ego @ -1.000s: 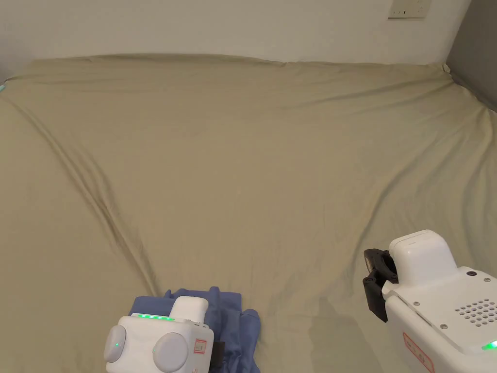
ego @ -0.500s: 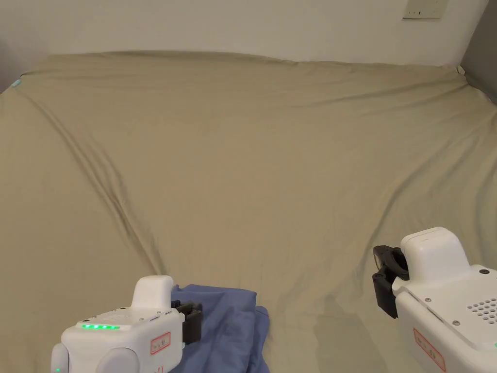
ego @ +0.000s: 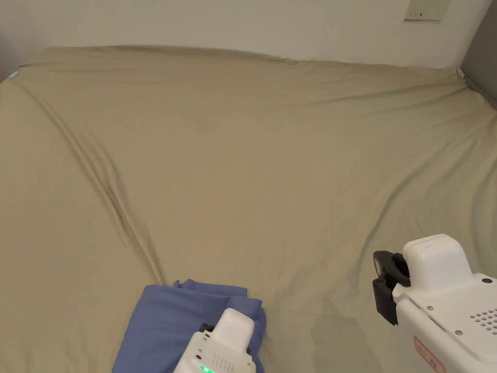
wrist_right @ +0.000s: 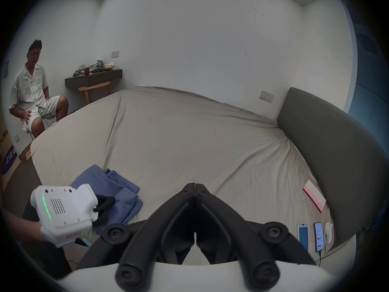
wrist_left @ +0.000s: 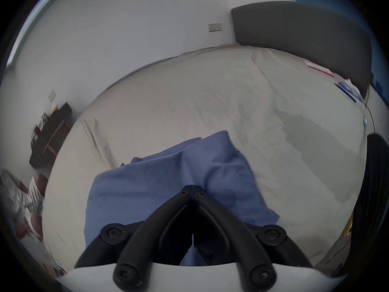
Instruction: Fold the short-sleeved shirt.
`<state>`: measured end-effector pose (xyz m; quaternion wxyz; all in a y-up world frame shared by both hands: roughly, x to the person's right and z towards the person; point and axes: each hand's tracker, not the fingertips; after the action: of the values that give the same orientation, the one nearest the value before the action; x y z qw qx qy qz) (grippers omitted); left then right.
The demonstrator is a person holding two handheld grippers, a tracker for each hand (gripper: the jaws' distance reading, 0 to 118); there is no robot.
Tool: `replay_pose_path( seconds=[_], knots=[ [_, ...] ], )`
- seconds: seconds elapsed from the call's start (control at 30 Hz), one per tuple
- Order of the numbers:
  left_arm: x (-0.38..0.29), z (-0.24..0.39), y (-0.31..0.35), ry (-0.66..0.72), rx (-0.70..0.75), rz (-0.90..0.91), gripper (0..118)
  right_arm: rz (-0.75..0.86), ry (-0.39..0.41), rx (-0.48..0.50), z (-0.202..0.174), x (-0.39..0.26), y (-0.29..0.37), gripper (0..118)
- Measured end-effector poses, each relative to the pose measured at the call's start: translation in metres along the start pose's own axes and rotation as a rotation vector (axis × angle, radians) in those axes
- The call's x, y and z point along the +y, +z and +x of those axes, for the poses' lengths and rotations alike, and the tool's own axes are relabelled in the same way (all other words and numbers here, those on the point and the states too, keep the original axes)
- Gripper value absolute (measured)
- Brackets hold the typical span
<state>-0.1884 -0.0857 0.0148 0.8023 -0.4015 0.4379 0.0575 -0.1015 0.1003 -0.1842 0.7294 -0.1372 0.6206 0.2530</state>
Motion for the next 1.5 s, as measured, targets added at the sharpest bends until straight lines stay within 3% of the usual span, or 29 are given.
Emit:
replay_pose_path(
  seconds=[0.13, 0.3, 0.4, 0.57, 0.8, 0.93, 1.03, 1.1, 1.2, 1.23, 1.37, 1.5],
  knots=[
    [0.000, 0.017, 0.004, -0.016, -0.054, 0.016, 0, 0.003, -0.022, -0.001, 0.002, -0.001, -0.003, 0],
    [-0.009, 0.034, 0.026, -0.084, -0.269, 0.012, 0, 0.005, -0.031, 0.013, -0.001, 0.001, -0.009, 0],
    [-0.014, 0.013, 0.052, 0.010, -0.381, 0.036, 0, 0.013, -0.039, 0.033, -0.009, 0.004, -0.017, 0],
    [-0.023, -0.069, 0.088, 0.263, -0.249, 0.135, 0, -0.002, 0.005, 0.147, -0.048, 0.001, -0.045, 0],
    [-0.048, -0.164, 0.081, 0.423, -0.043, 0.096, 0, -0.214, 0.116, 0.418, -0.145, -0.041, -0.113, 0],
    [-0.068, -0.192, 0.067, 0.457, -0.047, 0.064, 0, -0.365, 0.186, 0.422, -0.185, -0.071, -0.141, 0],
    [-0.071, -0.201, 0.061, 0.490, -0.119, 0.009, 2, -0.352, 0.185, 0.408, -0.186, -0.081, -0.150, 0],
    [-0.074, -0.211, 0.055, 0.527, -0.172, -0.018, 15, -0.396, 0.157, 0.425, -0.182, -0.073, -0.152, 0],
    [-0.081, -0.234, 0.034, 0.606, -0.321, -0.086, 95, -0.414, 0.138, 0.450, -0.177, -0.072, -0.154, 0],
    [-0.081, -0.240, 0.027, 0.641, -0.388, -0.109, 113, -0.408, 0.142, 0.457, -0.177, -0.072, -0.153, 0],
    [-0.084, -0.264, -0.008, 0.806, -0.624, -0.160, 116, -0.387, 0.167, 0.459, -0.177, -0.076, -0.150, 0],
    [-0.066, -0.247, -0.037, 0.886, -0.764, -0.238, 116, -0.390, 0.165, 0.458, -0.175, -0.076, -0.152, 0]
  ],
)
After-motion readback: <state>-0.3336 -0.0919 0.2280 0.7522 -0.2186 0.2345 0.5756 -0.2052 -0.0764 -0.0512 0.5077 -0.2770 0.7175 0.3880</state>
